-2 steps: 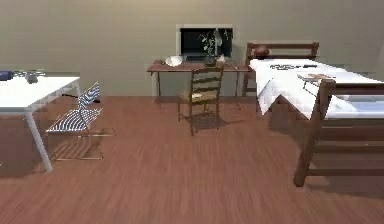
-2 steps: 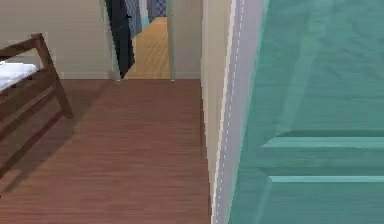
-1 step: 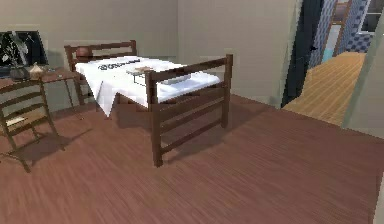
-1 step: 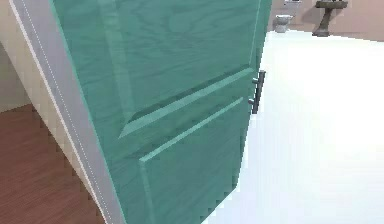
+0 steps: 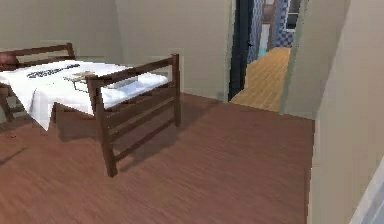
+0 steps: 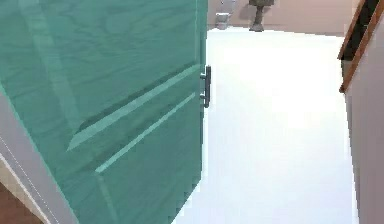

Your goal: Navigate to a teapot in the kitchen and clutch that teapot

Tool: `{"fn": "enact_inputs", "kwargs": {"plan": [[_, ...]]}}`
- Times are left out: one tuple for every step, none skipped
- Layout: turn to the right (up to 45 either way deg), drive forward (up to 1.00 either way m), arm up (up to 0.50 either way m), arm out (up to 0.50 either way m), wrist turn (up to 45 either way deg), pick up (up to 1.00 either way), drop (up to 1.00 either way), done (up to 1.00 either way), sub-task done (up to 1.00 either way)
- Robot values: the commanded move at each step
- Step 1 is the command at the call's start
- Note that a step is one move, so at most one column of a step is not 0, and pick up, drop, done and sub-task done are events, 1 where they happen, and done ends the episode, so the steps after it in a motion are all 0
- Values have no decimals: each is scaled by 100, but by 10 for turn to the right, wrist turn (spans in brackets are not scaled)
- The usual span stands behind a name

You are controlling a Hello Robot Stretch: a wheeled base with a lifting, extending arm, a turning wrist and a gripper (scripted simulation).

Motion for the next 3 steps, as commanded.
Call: {"fn": "enact_inputs", "kwargs": {"plan": [[0,40,0,0,0,0,0,0,0],[180,0,0,0,0,0,0,0,0],[0,100,0,0,0,0,0,0,0]]}}
